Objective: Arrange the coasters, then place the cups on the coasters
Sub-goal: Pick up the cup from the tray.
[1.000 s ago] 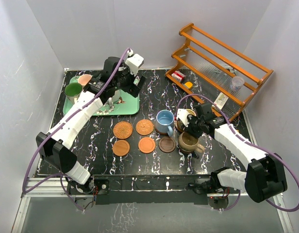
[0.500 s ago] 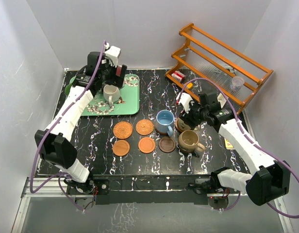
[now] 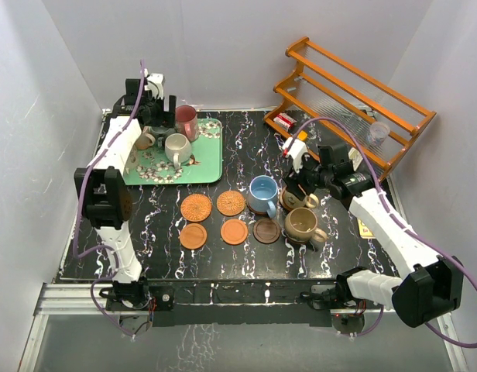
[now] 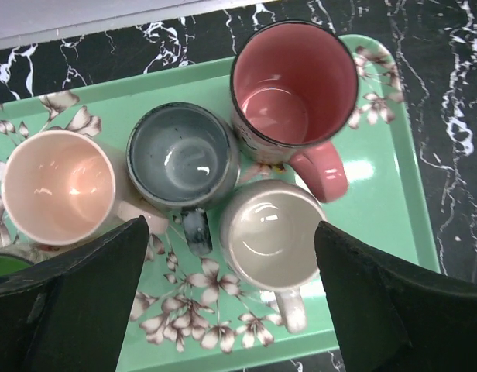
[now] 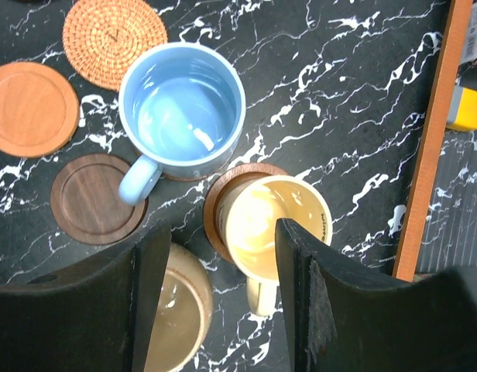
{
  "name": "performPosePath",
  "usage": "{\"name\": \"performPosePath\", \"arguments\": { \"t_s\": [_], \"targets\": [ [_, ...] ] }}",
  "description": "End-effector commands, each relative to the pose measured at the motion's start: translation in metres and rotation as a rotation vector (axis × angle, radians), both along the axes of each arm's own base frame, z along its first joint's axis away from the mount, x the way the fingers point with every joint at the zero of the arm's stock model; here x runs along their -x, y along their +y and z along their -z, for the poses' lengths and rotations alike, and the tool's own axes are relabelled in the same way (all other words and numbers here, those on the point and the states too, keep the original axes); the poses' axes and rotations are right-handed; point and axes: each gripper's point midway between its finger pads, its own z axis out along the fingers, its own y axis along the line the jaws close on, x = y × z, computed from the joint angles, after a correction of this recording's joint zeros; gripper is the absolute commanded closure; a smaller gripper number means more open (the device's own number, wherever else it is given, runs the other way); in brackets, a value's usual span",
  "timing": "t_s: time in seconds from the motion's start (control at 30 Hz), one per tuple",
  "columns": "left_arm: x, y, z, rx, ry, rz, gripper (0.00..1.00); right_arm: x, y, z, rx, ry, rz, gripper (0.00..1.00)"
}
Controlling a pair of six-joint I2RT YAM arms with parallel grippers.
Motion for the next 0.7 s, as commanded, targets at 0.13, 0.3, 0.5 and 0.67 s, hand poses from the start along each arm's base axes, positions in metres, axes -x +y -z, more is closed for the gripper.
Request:
{"name": "performPosePath", "arguments": {
  "t_s": [0.13, 0.3, 0.5, 0.67],
  "targets": [
    [-0.044, -0.008, -0.013, 0.082, -0.086, 0.002, 0.18, -0.015, 0.005, -0.001, -0.079, -0.086, 0.032, 0.46],
    [-0.07, -0.012, -0.003, 0.103, -0.089, 0.002, 0.22, -0.014, 0.001, 0.004, -0.098, -0.067, 0.042, 0.46],
    [-0.095, -0.017, 0.015, 0.132, -0.087, -0.007, 0.29, -0.016, -0.005, 0.006, -0.101, -0.064, 0.058, 0.45],
    [-0.105, -0.017, 0.032, 0.122, -0.073, 0.001, 0.39, -0.015, -0.006, 0.01, -0.099, -0.055, 0.062, 0.45]
  ]
}}
